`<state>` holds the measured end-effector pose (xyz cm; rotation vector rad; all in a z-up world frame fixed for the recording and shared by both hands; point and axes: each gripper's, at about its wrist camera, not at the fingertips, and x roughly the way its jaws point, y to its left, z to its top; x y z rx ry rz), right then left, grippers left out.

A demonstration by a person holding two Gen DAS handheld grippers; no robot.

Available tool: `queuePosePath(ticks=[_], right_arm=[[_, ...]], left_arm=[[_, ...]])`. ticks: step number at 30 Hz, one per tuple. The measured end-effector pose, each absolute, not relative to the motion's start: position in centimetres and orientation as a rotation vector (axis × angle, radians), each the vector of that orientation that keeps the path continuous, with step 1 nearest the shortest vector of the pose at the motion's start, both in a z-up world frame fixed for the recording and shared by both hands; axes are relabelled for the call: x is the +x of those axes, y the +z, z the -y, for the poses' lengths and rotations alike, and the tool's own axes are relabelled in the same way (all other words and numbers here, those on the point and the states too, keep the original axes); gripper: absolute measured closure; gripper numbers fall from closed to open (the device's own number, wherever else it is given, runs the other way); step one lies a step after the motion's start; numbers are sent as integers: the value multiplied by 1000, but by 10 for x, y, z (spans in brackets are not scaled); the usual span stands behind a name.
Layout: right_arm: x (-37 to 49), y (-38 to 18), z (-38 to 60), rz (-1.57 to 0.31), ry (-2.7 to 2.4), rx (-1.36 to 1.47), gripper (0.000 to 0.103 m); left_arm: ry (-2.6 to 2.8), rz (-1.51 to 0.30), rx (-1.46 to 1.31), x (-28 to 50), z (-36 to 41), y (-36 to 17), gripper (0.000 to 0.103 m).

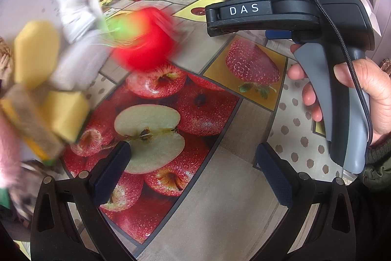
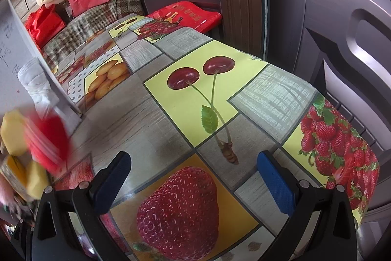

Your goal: Organize soft objects

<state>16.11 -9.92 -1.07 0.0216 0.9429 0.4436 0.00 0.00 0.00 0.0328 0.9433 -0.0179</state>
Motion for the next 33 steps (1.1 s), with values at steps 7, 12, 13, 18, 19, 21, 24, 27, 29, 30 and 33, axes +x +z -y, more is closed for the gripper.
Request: queuePosePath(ticks=[7, 12, 13, 18, 19, 21, 24, 27, 29, 30, 33], right_arm=[[161, -10, 99, -933, 433, -8, 0], [160, -10, 98, -929, 430, -20, 0], [160, -10, 97, -928, 430, -24, 0], [160, -10, 96, -927, 429, -29, 0], [159, -10, 96, -927, 429, -29, 0], [160, -11, 95, -927, 432, -24, 0], [160, -11, 95, -928, 435, -20, 0], [160, -11, 94, -930, 436, -19, 0], [160, -11, 94, -931, 438, -17, 0], [161, -11, 94, -931, 441, -13, 0], [161, -11, 95, -932, 445, -4, 0]], left_arm=[[-18, -943, 33, -1, 1, 2, 1], [-18, -943, 33, 0, 2, 2, 1], [-18, -943, 33, 0, 2, 2, 1], [-18, -943, 33, 0, 2, 2, 1], [-18, -943, 33, 0, 3, 1, 1], [-18, -943, 33, 0, 3, 0, 1], [-18, -943, 33, 0, 3, 0, 1], [-18, -943, 33, 0, 4, 0, 1], [-17, -943, 33, 0, 3, 0, 1], [-18, -943, 33, -1, 1, 0, 1], [-18, -943, 33, -1, 1, 0, 1]])
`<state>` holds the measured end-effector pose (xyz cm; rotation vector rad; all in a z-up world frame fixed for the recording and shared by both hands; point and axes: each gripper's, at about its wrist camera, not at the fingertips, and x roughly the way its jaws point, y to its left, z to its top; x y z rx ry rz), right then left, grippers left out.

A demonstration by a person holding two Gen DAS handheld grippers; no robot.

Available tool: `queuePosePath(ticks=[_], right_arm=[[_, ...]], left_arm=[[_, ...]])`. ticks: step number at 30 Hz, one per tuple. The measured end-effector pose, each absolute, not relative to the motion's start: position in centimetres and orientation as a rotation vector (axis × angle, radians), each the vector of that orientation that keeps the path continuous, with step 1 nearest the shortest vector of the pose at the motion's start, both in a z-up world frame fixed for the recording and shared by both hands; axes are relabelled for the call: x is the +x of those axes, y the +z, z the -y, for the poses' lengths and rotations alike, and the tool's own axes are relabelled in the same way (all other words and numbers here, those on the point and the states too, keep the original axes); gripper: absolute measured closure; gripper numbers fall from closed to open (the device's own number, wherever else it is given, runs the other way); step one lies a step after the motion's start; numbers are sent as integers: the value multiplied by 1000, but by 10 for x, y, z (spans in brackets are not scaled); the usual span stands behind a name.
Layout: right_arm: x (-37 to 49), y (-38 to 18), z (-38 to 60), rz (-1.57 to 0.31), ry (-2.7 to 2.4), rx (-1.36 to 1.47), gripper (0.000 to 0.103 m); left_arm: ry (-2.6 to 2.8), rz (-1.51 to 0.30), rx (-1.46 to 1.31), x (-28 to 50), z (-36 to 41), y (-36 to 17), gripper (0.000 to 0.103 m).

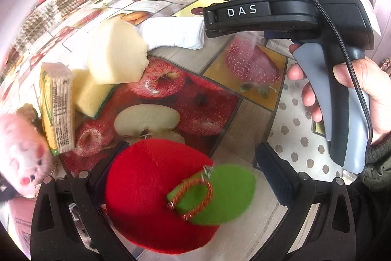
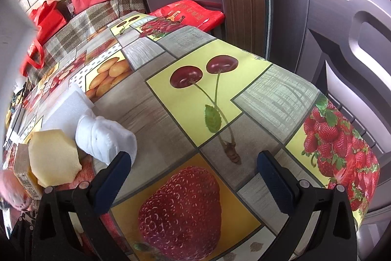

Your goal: Organize soft objects

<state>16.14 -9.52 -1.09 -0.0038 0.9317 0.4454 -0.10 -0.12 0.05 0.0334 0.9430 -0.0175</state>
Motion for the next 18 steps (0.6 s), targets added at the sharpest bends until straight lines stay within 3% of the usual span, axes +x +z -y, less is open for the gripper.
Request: queuePosePath(ticks=[18], right_arm=[[161, -10, 95, -931, 452, 6, 0]], left_arm=[[-18, -943, 33, -2, 2, 1, 1]])
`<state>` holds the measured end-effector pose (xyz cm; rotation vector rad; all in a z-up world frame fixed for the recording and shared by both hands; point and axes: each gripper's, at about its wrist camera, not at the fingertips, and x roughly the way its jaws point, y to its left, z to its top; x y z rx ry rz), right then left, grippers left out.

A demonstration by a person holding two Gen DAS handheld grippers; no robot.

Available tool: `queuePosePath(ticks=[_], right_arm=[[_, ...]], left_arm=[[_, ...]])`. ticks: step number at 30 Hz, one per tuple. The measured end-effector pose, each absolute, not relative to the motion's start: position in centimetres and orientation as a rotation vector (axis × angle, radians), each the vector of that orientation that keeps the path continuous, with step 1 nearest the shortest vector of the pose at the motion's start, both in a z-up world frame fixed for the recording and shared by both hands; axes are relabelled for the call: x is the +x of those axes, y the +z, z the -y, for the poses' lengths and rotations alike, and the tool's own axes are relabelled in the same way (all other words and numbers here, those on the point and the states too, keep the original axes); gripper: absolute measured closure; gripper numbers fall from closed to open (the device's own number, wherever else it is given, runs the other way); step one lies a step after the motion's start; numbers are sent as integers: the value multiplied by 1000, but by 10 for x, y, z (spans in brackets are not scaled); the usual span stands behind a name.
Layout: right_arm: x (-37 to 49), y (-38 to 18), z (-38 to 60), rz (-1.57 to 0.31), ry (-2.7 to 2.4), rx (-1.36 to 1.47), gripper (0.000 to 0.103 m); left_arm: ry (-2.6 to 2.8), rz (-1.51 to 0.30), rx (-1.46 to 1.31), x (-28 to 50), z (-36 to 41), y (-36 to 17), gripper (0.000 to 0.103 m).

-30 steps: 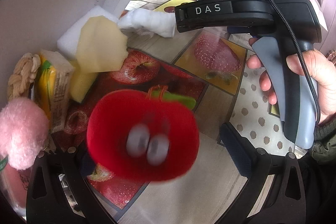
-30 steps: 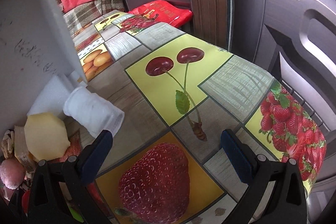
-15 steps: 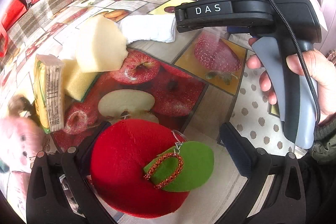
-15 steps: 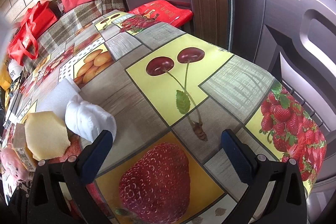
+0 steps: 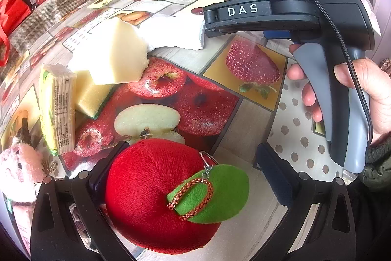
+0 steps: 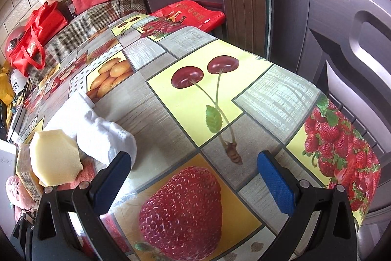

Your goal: Organize soft objects

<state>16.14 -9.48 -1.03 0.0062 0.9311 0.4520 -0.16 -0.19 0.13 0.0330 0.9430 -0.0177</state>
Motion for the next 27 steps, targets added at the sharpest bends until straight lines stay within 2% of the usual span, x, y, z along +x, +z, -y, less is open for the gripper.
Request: queuePosePath(ticks=[27], right_arm=[[161, -11, 96, -926, 451, -7, 0]], left_arm=[[-16, -943, 36, -2, 3, 1, 1]])
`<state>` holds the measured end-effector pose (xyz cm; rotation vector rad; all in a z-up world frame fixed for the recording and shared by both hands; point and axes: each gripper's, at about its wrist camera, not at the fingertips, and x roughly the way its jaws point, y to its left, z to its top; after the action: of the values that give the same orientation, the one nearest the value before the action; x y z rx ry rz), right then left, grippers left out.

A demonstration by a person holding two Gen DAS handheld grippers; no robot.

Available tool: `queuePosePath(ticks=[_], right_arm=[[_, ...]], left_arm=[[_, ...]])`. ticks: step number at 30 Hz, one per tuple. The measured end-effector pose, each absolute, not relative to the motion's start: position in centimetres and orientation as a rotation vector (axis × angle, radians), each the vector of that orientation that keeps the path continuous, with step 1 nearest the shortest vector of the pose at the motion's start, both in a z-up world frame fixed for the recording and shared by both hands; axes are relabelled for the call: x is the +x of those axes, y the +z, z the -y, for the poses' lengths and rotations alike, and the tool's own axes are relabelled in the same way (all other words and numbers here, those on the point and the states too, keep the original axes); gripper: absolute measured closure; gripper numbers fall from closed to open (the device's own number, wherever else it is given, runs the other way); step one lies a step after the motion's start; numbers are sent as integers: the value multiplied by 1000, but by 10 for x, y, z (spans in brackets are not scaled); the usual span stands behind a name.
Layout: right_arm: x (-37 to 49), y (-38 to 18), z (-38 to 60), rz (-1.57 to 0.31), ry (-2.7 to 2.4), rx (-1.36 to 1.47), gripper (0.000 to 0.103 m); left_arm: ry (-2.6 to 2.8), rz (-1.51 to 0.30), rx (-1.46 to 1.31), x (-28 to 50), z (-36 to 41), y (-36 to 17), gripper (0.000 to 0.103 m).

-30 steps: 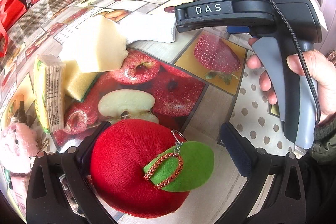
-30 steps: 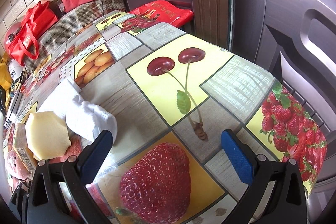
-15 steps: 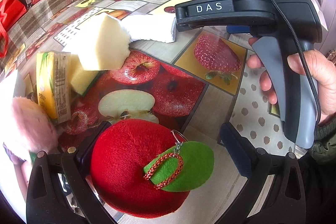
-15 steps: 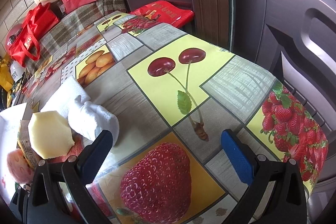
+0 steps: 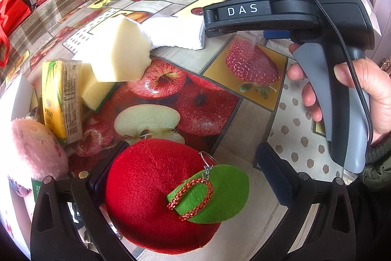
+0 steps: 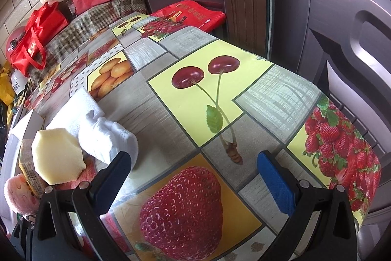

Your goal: Organize soft objects

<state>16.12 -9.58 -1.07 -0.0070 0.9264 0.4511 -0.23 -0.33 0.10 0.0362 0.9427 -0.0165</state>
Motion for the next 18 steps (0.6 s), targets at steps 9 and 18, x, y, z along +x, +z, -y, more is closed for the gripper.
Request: queuePosePath(ticks=[9, 18], right_arm=[[161, -10, 95, -926, 451, -7, 0], [161, -10, 99, -923, 462, 14, 0]], left_arm=[[-16, -943, 36, -2, 3, 1, 1], [-16, -942, 37, -1, 3, 1, 1]])
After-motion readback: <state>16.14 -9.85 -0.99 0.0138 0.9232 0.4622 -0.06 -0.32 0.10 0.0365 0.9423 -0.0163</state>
